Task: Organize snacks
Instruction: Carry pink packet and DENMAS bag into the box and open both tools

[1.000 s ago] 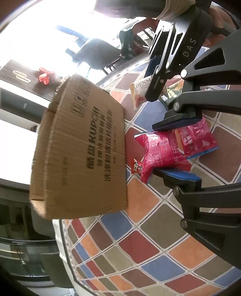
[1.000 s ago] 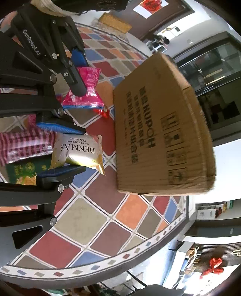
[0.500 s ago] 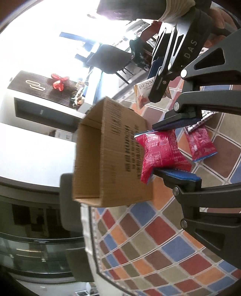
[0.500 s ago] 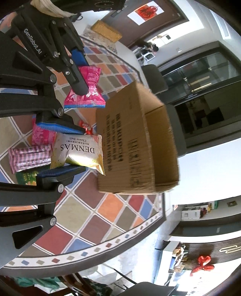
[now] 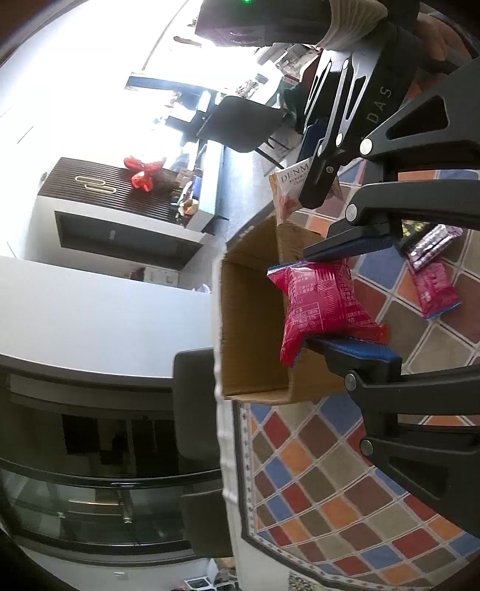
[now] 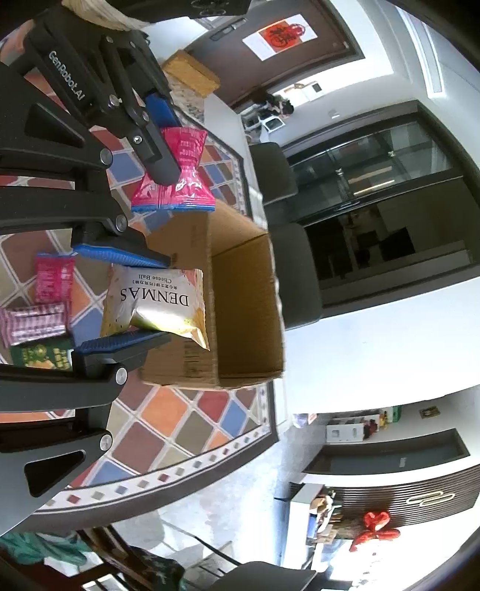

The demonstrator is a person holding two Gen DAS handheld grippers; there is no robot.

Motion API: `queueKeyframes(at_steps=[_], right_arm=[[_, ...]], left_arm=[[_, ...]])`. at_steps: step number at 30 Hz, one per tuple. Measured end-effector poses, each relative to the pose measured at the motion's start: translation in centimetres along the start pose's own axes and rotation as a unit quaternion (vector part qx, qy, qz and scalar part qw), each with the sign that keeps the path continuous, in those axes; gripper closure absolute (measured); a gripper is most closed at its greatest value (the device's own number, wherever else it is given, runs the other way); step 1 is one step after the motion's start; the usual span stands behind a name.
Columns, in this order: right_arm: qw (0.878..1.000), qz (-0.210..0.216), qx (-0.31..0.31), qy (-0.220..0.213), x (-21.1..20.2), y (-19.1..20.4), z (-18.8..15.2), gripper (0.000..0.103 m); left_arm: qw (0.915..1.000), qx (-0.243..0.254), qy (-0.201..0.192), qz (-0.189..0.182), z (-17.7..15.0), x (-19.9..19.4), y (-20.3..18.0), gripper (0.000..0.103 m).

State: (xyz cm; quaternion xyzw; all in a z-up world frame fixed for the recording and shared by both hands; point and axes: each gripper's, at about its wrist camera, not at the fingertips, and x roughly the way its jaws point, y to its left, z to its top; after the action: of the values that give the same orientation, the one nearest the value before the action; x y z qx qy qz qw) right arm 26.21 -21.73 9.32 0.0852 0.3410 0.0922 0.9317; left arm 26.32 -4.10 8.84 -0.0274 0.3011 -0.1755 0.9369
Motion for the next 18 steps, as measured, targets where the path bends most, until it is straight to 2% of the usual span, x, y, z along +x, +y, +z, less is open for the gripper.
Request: queueKeyframes(at_steps=[9,18], right_arm=[[1.0,0.007,-0.009,-0.025,-0.6,0.6,3.4,0.069],[1.0,0.003,-0.026,-0.014,1.7,0.8,6.8,0.069]], left_arm=[[0.9995,0.012,-0.027,0.009,3.7,-0.4,0.1,0.064],[0.9996,0.016,-0.009,0.019,6.2,2.5,1.4,0.064]])
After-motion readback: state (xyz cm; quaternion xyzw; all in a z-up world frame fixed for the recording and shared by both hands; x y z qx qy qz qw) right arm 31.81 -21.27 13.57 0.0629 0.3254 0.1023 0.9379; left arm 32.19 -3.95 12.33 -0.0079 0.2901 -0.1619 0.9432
